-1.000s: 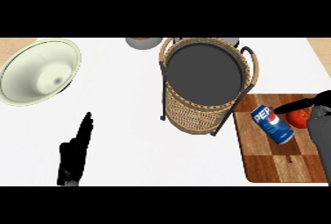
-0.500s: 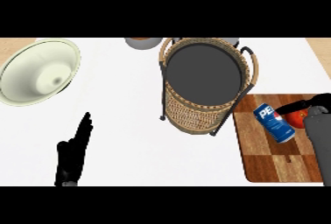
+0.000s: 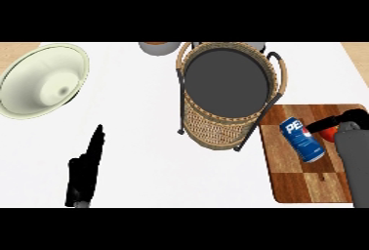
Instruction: Pick the tomato from the cutting board and place it in the tiered basket
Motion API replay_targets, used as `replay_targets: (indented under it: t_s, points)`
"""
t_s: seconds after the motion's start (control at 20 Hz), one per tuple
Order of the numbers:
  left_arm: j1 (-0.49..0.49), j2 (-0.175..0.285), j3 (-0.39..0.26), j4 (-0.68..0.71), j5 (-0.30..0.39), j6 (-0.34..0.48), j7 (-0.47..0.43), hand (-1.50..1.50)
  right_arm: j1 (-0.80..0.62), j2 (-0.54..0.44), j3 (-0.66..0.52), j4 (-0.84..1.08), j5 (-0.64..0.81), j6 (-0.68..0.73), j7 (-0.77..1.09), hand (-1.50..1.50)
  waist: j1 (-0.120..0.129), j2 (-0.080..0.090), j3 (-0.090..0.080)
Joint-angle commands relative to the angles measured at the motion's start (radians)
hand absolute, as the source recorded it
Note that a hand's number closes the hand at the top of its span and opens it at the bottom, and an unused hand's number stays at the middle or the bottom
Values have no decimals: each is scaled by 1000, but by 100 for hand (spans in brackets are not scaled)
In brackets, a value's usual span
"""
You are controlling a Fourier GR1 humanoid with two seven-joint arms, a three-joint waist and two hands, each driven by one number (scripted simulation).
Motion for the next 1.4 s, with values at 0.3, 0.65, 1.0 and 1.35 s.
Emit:
replay_targets:
  t_s: [0.3, 0.65, 1.0, 1.35]
  points:
    - [46, 10, 42, 6, 14, -63, -14, 0, 19, 72, 5, 16, 80, -91, 88, 150, 4, 3, -2]
    - [56, -18, 43, 17, -14, -70, -29, 0, 38, 6, 30, 119, 147, -72, -79, 150, 6, 5, -2]
    - [32, -20, 39, 25, -14, -58, -10, 0, 117, 139, 499, -165, 216, 190, -617, 150, 8, -21, -5]
    - [92, -15, 63, -4, -21, -19, -10, 0, 372, 78, 501, -688, 89, 184, -698, 150, -70, -23, -4]
